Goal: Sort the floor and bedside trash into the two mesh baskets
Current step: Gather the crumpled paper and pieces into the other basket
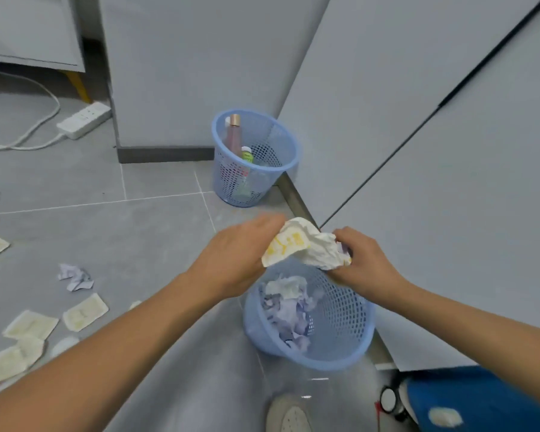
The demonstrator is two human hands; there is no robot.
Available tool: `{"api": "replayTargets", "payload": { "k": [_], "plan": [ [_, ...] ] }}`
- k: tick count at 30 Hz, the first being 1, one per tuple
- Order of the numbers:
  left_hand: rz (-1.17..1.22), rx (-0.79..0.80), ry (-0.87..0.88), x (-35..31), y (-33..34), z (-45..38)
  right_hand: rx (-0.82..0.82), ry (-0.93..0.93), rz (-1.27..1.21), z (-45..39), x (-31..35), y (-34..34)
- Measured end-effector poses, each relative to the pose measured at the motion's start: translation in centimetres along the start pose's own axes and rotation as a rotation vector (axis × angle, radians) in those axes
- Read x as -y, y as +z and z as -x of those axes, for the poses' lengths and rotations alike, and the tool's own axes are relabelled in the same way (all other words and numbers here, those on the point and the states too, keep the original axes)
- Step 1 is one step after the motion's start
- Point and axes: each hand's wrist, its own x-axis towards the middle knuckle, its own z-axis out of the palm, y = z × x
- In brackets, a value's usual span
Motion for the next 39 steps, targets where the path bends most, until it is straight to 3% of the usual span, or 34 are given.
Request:
{"api": "replayTargets", "payload": {
  "k": [3,6,11,15,19,23,26,31,35,39],
  "plan": [
    [-0.285,0.168,-0.023,-2.0,3.1,-1.3,0.017,0.056,0.026,1.8,-3.6,1.8],
    [-0.39,0.262,-0.082,-2.1,4.8,-0.4,0.097,0.091,0.055,2.5,-5.1,3.0],
    [-0.292,0.158,-0.06,-1.5,5.3,1.6,0.337,0.078,0.247,3.1,-4.0,3.3],
    [-0.197,-0.025,-0.053,-0.4,2.6,5.7,0.116,-0.068,0.276,2.3,0.7,2.9],
    [-0.172,-0.14,-0.338,5.5,0.4,13.0,0.04,-0.267,0.126,-1.2,8.1,5.8],
    [-0.222,-0.222,-0.667,10.6,-1.5,22.8,0.16,-0.406,0.0,-2.9,15.4,12.8],
    [-0.269,-0.26,-0.822,11.0,-1.3,29.5,0.316,-0.416,-0.018,-1.6,18.5,19.3],
    [-0.29,-0.082,-0.913,9.6,0.9,37.6,0.624,-0.266,0.131,0.7,19.7,28.5],
    [-0.344,0.018,-0.964,7.5,3.2,41.8,0.649,-0.186,0.226,0.0,18.3,32.6],
    [-0.3,0.117,-0.851,5.9,6.2,43.6,0.598,-0.148,0.332,-1.7,16.0,33.9]
  ]
}}
